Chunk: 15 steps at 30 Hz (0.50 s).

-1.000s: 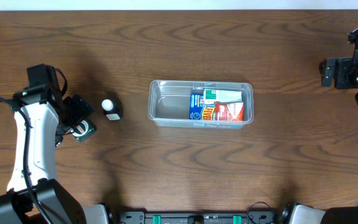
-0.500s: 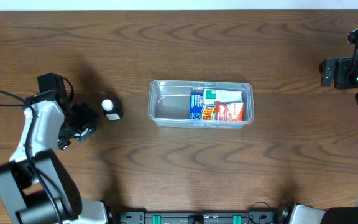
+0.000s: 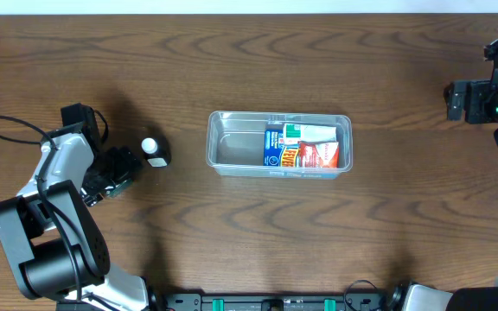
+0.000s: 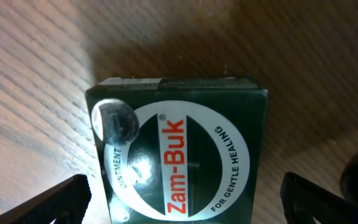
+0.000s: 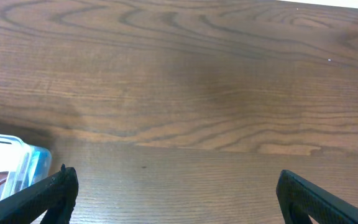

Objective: Pack container
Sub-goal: 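Lower left gripper onto the green Zam-Buk tin and grasp it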

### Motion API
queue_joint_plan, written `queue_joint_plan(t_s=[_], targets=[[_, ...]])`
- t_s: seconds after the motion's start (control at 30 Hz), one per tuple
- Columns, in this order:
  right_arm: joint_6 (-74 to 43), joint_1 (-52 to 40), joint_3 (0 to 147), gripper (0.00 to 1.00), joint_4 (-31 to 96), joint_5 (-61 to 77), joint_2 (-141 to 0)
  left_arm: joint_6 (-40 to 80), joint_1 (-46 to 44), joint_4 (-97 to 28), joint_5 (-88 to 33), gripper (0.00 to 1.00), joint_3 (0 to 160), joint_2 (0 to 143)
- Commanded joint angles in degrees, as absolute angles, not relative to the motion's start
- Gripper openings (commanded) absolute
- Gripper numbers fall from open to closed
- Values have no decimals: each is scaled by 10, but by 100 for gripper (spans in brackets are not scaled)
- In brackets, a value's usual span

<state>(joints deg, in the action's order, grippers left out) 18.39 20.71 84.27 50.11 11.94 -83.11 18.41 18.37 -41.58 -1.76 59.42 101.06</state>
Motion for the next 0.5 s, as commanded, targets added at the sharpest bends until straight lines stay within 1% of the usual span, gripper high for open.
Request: queue_joint_plan(t_s=[0.0, 0.17, 0.3, 0.47], targets=[[176, 214, 847, 99, 502, 122, -833, 160, 187, -415, -19, 98, 591, 1012], [176, 214, 847, 99, 502, 122, -833, 159, 187, -415, -20, 100, 591, 1015], [176, 214, 847, 99, 502, 122, -833, 145, 187, -414, -19, 93, 591, 1021], [176, 214, 847, 99, 502, 122, -833, 140, 187, -413, -19, 93, 591, 1029]])
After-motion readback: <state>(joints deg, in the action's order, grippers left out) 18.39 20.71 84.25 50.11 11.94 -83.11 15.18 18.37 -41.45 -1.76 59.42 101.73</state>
